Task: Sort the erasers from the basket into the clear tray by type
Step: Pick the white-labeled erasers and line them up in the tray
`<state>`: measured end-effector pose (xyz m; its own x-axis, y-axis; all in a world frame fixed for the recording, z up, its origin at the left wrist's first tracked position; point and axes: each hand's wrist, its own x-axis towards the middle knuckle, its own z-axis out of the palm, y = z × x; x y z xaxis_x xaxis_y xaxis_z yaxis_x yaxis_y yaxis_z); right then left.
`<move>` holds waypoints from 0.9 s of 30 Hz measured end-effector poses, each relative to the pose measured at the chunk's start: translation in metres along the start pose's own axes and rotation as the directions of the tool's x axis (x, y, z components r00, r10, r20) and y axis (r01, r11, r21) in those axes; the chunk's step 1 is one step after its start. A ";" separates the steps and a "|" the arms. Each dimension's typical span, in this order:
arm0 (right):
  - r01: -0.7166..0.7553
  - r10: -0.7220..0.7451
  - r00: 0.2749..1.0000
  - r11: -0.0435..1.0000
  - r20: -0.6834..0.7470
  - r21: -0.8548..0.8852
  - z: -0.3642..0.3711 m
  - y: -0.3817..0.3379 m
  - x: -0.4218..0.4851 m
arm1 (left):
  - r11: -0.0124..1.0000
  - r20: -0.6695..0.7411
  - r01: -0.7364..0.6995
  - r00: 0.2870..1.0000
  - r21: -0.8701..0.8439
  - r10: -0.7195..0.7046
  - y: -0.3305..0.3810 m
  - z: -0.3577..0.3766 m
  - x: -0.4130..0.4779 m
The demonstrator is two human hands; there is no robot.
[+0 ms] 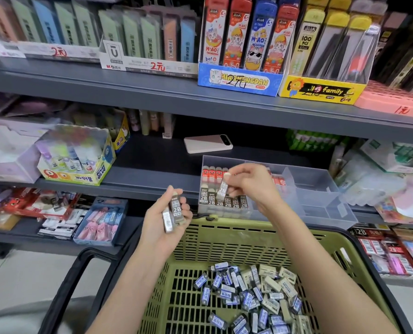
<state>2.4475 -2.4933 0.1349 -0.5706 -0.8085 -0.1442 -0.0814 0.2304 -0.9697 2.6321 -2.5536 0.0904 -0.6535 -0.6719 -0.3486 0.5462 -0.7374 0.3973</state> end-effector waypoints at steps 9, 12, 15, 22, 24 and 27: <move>0.003 0.005 0.999 0.968 0.033 -0.250 0.022 0.014 -0.001 | 0.927 0.047 0.042 0.999 -0.372 -0.026 0.008 -0.003 -0.001; 0.002 0.001 1.000 0.956 0.008 -0.295 0.030 0.014 -0.006 | 0.937 0.035 0.020 0.999 -0.348 -0.009 0.010 -0.002 -0.001; 0.117 -0.184 0.980 0.835 -0.072 -0.538 0.033 0.011 -0.015 | 0.956 0.027 -0.029 0.999 -0.292 0.039 0.010 -0.002 -0.001; 0.353 -0.347 0.932 0.796 0.107 -0.492 0.077 -0.004 -0.058 | 0.992 0.100 -0.124 0.987 0.002 0.123 0.005 0.000 -0.003; 0.322 -0.297 0.946 0.812 0.130 -0.488 0.081 -0.005 -0.058 | 0.993 0.110 -0.120 0.987 0.007 0.119 0.003 0.001 -0.005; 0.265 -0.224 0.964 0.865 0.145 -0.426 0.078 -0.006 -0.056 | 0.993 0.126 -0.112 0.985 -0.025 0.115 -0.001 0.002 -0.007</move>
<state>2.5436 -2.4914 0.1331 -0.4130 -0.9094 0.0492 -0.5698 0.2159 -0.7929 2.6350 -2.5485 0.0942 -0.6473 -0.7379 -0.1910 0.6292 -0.6587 0.4126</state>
